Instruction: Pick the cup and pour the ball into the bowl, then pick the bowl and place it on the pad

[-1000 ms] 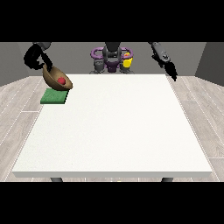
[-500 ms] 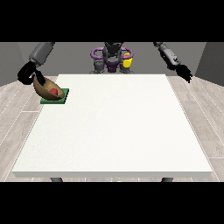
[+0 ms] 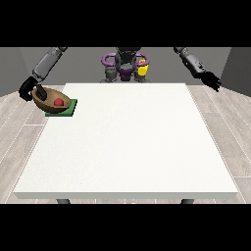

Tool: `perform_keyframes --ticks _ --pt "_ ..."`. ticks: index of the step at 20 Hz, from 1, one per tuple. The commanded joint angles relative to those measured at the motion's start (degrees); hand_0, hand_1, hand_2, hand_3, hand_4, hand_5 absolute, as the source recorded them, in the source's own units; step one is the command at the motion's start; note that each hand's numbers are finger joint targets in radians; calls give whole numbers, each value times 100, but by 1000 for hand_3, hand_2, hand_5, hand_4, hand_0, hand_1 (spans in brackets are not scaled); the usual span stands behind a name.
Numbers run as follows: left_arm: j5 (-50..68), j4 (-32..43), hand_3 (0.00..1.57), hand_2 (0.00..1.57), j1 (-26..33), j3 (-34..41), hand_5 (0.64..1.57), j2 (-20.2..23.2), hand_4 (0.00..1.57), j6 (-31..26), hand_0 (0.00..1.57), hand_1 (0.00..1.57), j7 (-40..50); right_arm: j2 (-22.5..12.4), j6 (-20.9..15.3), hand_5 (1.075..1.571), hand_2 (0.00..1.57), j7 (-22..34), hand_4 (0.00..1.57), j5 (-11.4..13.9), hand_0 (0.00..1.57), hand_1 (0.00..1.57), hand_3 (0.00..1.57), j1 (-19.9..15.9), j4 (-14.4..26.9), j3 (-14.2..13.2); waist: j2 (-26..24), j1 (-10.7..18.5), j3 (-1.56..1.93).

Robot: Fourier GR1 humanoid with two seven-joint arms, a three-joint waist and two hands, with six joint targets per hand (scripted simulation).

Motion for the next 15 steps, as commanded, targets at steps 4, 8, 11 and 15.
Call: perform_keyframes --ticks 4,8,11,15 --pt "267 -344 0 0 334 194 1188 215 861 -268 0 0 -43 -477 537 1237 630 95 0 -624 146 146 236 -360 627 -722 161 -7 86" --pt "432 -627 0 0 453 218 1175 290 872 -374 0 0 317 -433 551 1264 503 30 0 -654 0 0 0 -469 808 -771 54 28 86" --pt "525 -894 0 0 476 134 1213 149 883 -303 0 0 758 -650 915 1293 459 195 0 -664 0 0 54 -628 881 -751 -131 -40 89" --pt "93 -78 0 0 479 -94 1213 -8 883 -133 0 0 450 101 1248 1371 102 216 501 -954 0 0 369 -864 330 -707 -864 -72 65"
